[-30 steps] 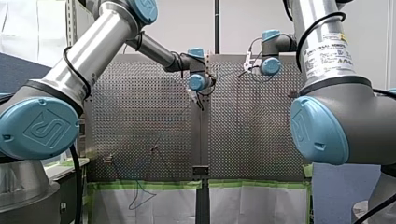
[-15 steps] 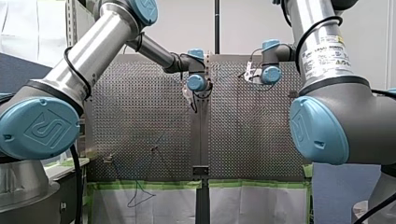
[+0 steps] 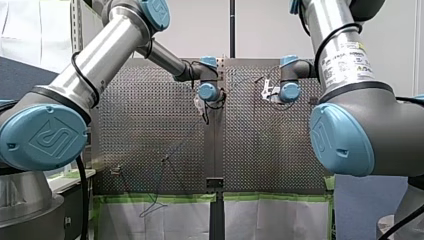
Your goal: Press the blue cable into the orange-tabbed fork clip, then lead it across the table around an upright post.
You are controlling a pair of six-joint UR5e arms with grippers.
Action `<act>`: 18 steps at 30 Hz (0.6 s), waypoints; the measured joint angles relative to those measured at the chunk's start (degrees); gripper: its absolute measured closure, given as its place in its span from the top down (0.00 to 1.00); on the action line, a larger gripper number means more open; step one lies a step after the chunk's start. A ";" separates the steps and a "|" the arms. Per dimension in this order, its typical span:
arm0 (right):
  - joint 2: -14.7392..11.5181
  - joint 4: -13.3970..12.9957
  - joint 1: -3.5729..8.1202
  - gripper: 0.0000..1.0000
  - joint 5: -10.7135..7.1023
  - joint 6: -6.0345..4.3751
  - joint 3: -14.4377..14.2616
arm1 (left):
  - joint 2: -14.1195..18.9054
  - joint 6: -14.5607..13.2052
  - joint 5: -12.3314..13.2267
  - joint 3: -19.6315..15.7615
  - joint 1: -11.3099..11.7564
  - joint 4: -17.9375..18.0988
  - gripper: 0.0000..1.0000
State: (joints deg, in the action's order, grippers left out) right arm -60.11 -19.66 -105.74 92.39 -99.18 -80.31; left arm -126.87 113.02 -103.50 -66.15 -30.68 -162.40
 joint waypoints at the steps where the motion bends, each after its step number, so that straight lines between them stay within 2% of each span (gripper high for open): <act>1: 0.35 -0.02 0.00 0.00 0.02 0.04 -0.05 | -0.02 0.00 0.28 0.00 -0.03 -0.18 0.84; 8: 2.34 -0.35 0.02 0.00 0.22 0.38 -0.53 | -0.06 0.00 1.67 0.01 -0.60 -0.95 0.84; 13: 3.58 -0.65 -0.10 0.00 0.27 0.56 -0.67 | -0.15 0.06 1.73 0.19 -1.18 -1.01 0.84; 18: 4.35 -1.61 -0.35 0.00 0.33 0.78 -1.44 | -1.90 0.00 1.26 2.16 -1.85 -2.35 0.84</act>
State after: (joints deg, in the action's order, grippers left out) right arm -55.77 -21.27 -106.09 92.72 -98.40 -81.75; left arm -128.76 113.02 -102.24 -63.99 -32.53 -164.75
